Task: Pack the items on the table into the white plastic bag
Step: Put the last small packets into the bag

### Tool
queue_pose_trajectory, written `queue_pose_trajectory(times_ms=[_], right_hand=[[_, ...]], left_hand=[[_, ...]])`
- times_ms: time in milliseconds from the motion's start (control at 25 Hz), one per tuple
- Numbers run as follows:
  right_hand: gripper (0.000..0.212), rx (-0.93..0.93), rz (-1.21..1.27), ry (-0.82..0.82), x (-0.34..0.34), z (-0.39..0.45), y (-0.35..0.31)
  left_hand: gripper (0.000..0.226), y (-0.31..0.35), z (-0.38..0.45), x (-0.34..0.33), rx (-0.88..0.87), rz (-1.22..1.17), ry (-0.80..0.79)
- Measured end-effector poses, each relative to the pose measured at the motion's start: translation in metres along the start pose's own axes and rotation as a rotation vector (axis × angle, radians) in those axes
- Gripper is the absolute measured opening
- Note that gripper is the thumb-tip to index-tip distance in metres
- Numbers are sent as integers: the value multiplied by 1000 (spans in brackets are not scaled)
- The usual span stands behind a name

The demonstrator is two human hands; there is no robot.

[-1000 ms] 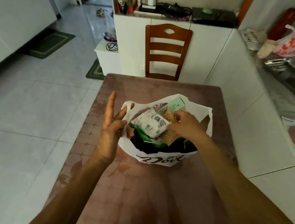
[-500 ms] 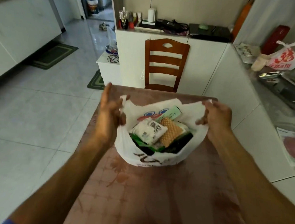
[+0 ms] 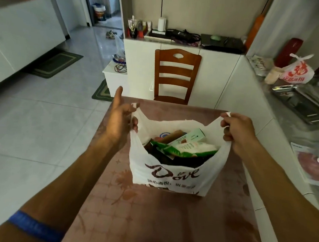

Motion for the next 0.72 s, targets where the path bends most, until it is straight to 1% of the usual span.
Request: queue_pose_trajectory(times_ms=[80, 160, 200, 280, 360, 440, 560, 720], right_hand=[[15, 35, 74, 21, 6, 1, -9], [15, 65, 111, 27, 7, 2, -11], [15, 64, 84, 31, 6, 0, -4], [18, 37, -30, 30, 4, -7, 18], [21, -10, -88, 4, 3, -12, 32], [22, -18, -65, 12, 3, -11, 33], [20, 21, -69, 8, 3, -11, 26], [33, 75, -91, 27, 8, -11, 21]], left_hand=[[80, 9, 0, -6, -52, -18, -5], [77, 11, -6, -6, -100, -5, -22], [76, 7, -11, -2, -102, 33, -24], [80, -8, -19, 9, -59, 128, -25], [85, -18, -18, 17, -8, 155, 0], [81, -17, -12, 16, -19, 166, 27], [72, -15, -10, 11, -56, 234, 20], [64, -15, -13, 11, -75, 315, 30]])
Point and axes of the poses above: each hand's wrist, its own z-axis towards the middle knuckle, its own x-axis out of the back of the hand, y = z × x, the point moved 1 cm from there along z, towards the middle knuckle, and after that the axes turned 15 degrees about y, right-handed, at the moved point
